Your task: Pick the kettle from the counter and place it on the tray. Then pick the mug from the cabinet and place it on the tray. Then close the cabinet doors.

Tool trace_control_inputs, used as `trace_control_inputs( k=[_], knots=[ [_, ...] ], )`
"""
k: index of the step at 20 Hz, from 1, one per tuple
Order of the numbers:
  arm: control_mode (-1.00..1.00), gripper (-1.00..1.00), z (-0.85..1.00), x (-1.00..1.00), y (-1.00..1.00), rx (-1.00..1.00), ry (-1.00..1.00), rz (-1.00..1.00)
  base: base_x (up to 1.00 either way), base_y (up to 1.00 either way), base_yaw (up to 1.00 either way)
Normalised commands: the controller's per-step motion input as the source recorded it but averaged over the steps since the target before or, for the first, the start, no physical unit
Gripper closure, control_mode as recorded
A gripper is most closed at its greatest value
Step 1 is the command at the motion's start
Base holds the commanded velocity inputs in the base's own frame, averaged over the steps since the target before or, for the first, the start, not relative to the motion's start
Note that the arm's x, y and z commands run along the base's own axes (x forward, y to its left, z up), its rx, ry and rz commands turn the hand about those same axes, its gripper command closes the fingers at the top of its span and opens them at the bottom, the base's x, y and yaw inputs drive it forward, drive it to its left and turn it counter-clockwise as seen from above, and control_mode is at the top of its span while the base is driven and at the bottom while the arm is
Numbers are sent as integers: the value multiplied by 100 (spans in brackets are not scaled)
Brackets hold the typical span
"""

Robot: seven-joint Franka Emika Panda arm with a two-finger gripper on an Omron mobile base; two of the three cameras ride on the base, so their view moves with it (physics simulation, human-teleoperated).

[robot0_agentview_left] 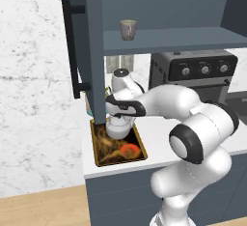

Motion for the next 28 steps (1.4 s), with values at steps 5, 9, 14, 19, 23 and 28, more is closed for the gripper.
trace_control_inputs(
  k=[5,9,14,19,23,28],
  knots=[
    [-100,-100,46,-13,-2,8,-1,0,0,0,0],
    [-100,-100,57,-11,0,13,0,0,0,0,0],
    [-100,-100,58,-41,-7,23,-3,-5,0,0,0],
    [-100,-100,35,-69,-9,34,-16,-35,0,0,0],
    [-100,-100,32,-67,0,37,-14,-50,0,0,0],
    [-100,-100,53,-57,0,44,0,-55,0,0,0]
  ],
)
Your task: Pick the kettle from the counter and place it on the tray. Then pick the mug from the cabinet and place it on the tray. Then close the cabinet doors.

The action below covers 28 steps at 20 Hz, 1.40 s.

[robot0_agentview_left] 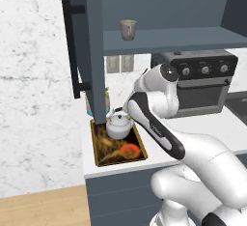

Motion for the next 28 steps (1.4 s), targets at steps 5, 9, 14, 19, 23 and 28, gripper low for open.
trace_control_inputs(
  k=[5,9,14,19,23,28],
  knots=[
    [-100,-100,75,-45,-8,46,6,-50,0,0,0],
    [-100,-100,85,-33,-18,33,-3,-36,0,0,0],
    [-100,-100,83,-27,-21,13,-14,-31,0,0,0],
    [-100,-100,83,-13,-21,10,-3,-26,0,0,0],
    [-100,-100,75,-1,-19,19,0,-21,0,0,0],
    [-100,-100,49,0,-26,16,0,-13,0,0,0]
  ],
)
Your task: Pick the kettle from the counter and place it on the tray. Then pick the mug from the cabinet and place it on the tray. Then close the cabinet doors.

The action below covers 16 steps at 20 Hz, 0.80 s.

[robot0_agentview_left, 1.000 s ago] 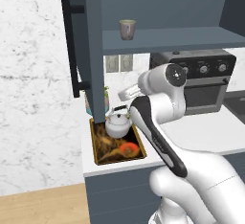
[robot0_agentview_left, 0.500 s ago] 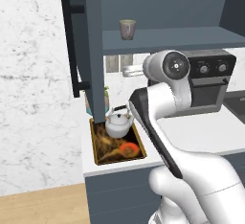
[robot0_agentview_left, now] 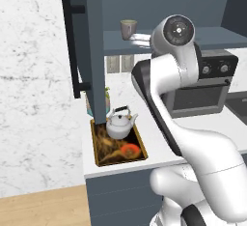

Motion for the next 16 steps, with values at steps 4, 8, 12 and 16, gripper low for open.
trace_control_inputs(
  k=[4,8,12,16],
  knots=[
    [-100,-100,3,14,-19,8,-10,-4,0,0,0],
    [-100,-100,-3,44,-8,7,-12,0,0,0,0],
    [-100,-100,-5,42,0,2,0,0,0,0,0],
    [-100,-100,-12,46,0,1,0,0,0,0,0]
  ],
)
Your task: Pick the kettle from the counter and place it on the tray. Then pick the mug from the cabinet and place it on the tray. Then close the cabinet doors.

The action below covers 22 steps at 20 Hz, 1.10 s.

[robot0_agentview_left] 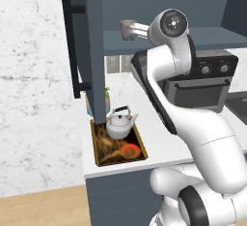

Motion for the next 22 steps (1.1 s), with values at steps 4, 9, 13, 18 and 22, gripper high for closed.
trace_control_inputs(
  k=[4,9,13,18,22],
  knots=[
    [-100,-100,6,51,8,1,6,1,0,0,0],
    [-100,-100,2,38,12,0,9,4,0,0,0],
    [-100,-100,-1,43,5,0,2,8,0,0,0],
    [-100,-100,-9,28,0,0,-1,7,0,0,0],
    [-100,-100,-16,24,2,0,-1,3,0,0,0]
  ],
)
